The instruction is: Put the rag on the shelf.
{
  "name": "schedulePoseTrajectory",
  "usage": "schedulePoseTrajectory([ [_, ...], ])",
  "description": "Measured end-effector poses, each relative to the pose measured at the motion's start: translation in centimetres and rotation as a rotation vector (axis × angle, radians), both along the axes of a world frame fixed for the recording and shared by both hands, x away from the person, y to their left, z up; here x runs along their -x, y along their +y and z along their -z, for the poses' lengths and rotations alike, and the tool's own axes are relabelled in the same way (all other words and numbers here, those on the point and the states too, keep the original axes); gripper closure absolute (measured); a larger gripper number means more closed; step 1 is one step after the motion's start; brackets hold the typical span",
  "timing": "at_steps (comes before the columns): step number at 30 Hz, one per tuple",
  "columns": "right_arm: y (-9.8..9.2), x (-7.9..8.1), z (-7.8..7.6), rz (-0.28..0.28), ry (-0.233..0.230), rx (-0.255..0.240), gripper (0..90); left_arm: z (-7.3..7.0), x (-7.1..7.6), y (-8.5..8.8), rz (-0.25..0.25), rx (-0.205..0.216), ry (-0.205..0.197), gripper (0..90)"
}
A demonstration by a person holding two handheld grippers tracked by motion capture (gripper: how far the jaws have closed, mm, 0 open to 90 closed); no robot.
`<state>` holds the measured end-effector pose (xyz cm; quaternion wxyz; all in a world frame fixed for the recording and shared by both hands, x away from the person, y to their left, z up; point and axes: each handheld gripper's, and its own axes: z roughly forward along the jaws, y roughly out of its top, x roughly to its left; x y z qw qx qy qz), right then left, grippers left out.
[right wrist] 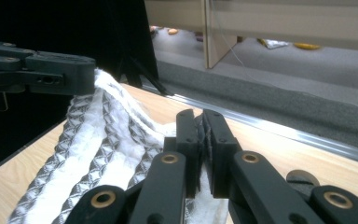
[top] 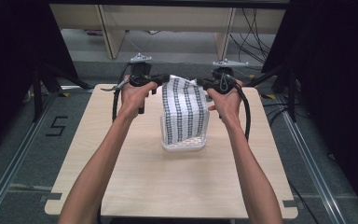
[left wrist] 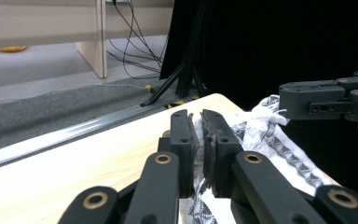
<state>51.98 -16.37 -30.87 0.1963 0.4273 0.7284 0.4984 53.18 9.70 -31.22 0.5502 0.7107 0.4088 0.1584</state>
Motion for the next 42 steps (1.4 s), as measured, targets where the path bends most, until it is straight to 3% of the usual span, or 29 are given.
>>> schedulePoseTrajectory([
  [13, 0.1, -1.1, 2.0, 0.027, 0.076, 0.026, 85.5, 1.9, -0.4, -0.2, 0.023, -0.048, 0.036, 82.2],
  [16, 0.1, -1.3, 2.5, 0.016, 0.082, 0.042, 84.9, 2.5, -0.5, -0.2, 0.033, -0.092, 0.046, 81.8],
  [19, 0.2, -1.3, 2.7, 0.022, 0.094, 0.043, 84.7, 2.7, -0.5, -0.3, 0.029, -0.079, 0.051, 81.7],
  [23, 0.4, -1.4, 2.8, 0.017, 0.098, 0.058, 84.0, 3.1, -0.5, -0.3, 0.034, -0.096, 0.060, 81.1],
  [25, 0.4, -1.5, 3.0, 0.017, 0.101, 0.090, 83.3, 3.4, -0.5, -0.4, 0.040, -0.105, 0.075, 80.3],
  [26, 0.5, -1.4, 3.1, 0.030, 0.115, 0.077, 82.8, 3.5, -0.5, -0.4, 0.040, -0.111, 0.078, 79.5],
  [29, 0.4, -1.5, 3.3, 0.024, 0.125, 0.084, 81.0, 3.7, -0.5, -0.4, 0.047, -0.115, 0.094, 70.7],
  [31, 0.3, -1.7, 3.7, 0.023, 0.137, 0.093, 72.4, 4.0, -0.6, -0.5, 0.035, -0.112, 0.116, 59.6],
  [32, 0.3, -1.5, 3.7, 0.049, 0.149, 0.089, 68.2, 4.0, -0.6, -0.5, 0.035, -0.112, 0.116, 53.9],
  [36, 0.1, -1.6, 3.8, 0.040, 0.148, 0.085, 60.7, 3.6, -0.3, -0.2, 0.044, -0.129, 0.120, 49.3],
  [42, -0.2, -1.3, 3.4, 0.029, 0.131, 0.086, 56.0, 3.0, 0.5, 0.2, 0.059, -0.118, 0.130, 46.2],
])
